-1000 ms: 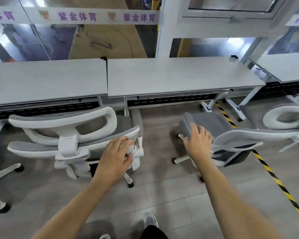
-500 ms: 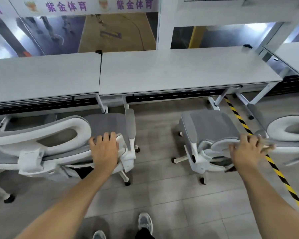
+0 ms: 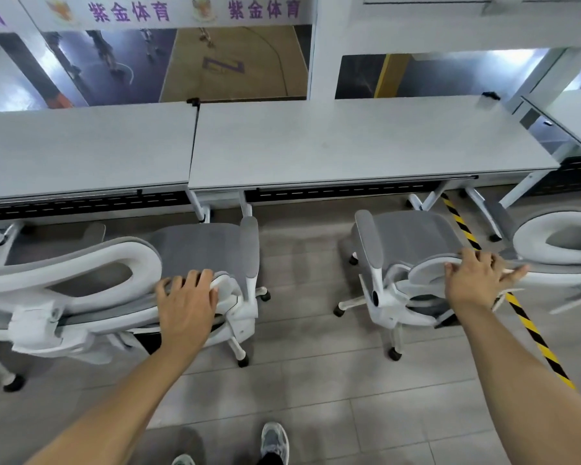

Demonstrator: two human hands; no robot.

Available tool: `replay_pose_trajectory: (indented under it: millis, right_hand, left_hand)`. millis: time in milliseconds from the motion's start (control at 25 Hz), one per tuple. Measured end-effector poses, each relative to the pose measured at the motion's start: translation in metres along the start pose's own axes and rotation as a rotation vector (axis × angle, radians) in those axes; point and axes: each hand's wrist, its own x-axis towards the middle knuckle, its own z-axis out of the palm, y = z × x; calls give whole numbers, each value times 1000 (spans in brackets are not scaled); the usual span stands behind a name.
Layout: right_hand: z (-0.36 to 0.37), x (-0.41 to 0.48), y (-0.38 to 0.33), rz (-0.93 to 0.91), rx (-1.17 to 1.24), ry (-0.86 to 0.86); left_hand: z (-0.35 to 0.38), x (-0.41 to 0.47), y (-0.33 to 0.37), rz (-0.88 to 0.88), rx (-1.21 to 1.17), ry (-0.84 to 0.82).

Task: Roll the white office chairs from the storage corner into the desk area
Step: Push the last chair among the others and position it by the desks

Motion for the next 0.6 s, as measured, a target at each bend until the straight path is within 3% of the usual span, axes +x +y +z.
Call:
replay_pose_trajectory:
  millis: [600]
  right_hand:
    - [14,22,4,6,-28,-12]
  left_hand:
    - [4,10,7,-56,-43,-26]
